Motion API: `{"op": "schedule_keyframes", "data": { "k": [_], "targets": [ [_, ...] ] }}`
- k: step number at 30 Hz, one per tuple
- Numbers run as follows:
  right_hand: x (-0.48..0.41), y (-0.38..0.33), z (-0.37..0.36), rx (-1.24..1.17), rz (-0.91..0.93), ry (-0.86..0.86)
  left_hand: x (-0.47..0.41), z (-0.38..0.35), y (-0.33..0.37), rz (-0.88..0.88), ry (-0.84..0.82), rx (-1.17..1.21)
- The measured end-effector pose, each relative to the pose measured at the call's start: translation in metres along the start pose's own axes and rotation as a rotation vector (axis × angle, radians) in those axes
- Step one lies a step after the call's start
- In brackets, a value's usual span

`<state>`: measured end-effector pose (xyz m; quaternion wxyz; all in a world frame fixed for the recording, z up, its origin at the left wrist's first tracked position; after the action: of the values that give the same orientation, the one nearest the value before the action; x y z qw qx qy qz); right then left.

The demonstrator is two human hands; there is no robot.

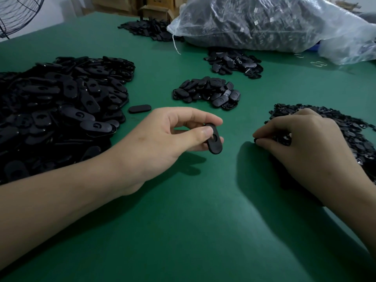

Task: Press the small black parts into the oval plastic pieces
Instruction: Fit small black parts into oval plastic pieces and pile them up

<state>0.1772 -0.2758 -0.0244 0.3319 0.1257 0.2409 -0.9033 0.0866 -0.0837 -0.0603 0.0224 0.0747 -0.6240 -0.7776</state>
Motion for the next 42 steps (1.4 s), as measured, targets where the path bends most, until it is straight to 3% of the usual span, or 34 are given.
{"op": "schedule_keyframes", "data": {
  "k": [13, 23, 31, 35, 37, 42],
  "targets": [
    [-0.001, -0.001, 0.005, -0.044, -0.002, 0.021, 0.002, -0.002, -0.006, 0.040, 0.008, 0.096],
    [0.005, -0.008, 0.004, -0.668, -0.160, -0.003, 0.003, -0.006, -0.005, 0.007, -0.026, 0.000],
    [0.006, -0.021, -0.012, -0.209, -0.079, -0.139, 0.004, -0.010, -0.003, -0.021, -0.065, -0.136],
    [0.006, -0.018, -0.011, -0.203, -0.082, -0.115, 0.004, -0.009, -0.004, -0.017, -0.061, -0.123],
    [0.007, -0.014, -0.010, -0.324, -0.118, -0.106, 0.004, -0.009, -0.003, -0.018, -0.048, -0.082],
    [0.012, -0.020, -0.024, -1.078, -0.341, -0.207, 0.005, -0.008, 0.001, -0.038, -0.029, -0.051]
  ]
}}
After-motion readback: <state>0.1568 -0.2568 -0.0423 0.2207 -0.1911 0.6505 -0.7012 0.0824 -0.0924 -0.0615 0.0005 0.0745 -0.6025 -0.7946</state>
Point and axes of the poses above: each hand's wrist, its own x-axis away from the middle knuckle, its own z-axis out of the back of the hand, y = z × x, the point moved 8 cm from there along -x, towards the middle knuckle, and after that the axes turned 7 degrees about -x, right-handed, at the moved point
